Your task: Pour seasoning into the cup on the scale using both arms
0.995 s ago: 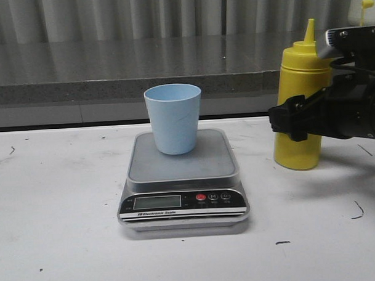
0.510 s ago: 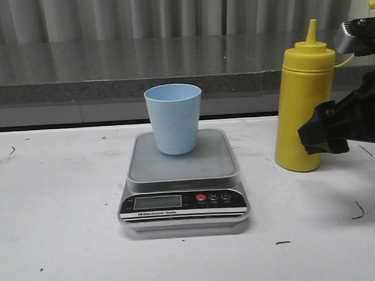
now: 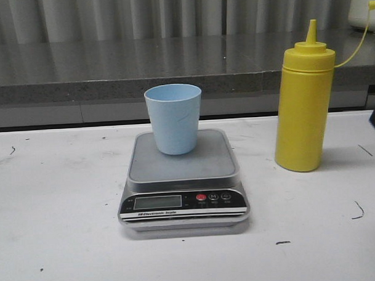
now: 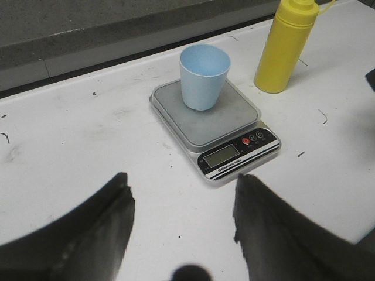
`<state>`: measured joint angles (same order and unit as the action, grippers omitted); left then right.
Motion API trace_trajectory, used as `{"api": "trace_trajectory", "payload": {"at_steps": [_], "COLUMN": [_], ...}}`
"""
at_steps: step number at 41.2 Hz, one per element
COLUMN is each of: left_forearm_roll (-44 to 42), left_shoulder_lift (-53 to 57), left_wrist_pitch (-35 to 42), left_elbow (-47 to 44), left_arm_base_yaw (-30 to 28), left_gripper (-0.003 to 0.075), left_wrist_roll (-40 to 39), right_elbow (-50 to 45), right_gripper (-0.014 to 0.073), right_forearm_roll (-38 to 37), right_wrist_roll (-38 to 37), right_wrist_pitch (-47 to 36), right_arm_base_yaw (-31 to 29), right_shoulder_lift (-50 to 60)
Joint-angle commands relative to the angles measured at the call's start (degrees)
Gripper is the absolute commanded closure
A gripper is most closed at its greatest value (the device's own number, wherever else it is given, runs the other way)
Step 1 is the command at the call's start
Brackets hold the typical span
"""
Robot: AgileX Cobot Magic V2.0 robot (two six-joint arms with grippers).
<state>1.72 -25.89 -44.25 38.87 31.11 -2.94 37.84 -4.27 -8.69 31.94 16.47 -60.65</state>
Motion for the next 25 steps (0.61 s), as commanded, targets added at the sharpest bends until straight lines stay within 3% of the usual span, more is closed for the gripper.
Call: {"api": "trace_trajectory", "payload": {"at_steps": [1,25], "left_forearm_roll": [0.22,0.22], "left_shoulder_lift": [-0.24,-0.24], "left_wrist_pitch": [4.13,4.13], "left_elbow": [1.4,1.4], "left_arm_base_yaw": [0.06,0.06], "left_gripper": [0.0335,0.0335], "left_wrist_roll": [-0.51,-0.51], "right_elbow": [4.42,4.77], "right_gripper": [0.0001,0.0001], "right_forearm_roll": [0.78,4.27], "right_wrist_roll": [0.97,5.31], "right_wrist_pitch": [6.4,16.16], "right_arm_base_yaw": [0.32,0.37], "right_shoulder_lift": [5.81,30.14]}}
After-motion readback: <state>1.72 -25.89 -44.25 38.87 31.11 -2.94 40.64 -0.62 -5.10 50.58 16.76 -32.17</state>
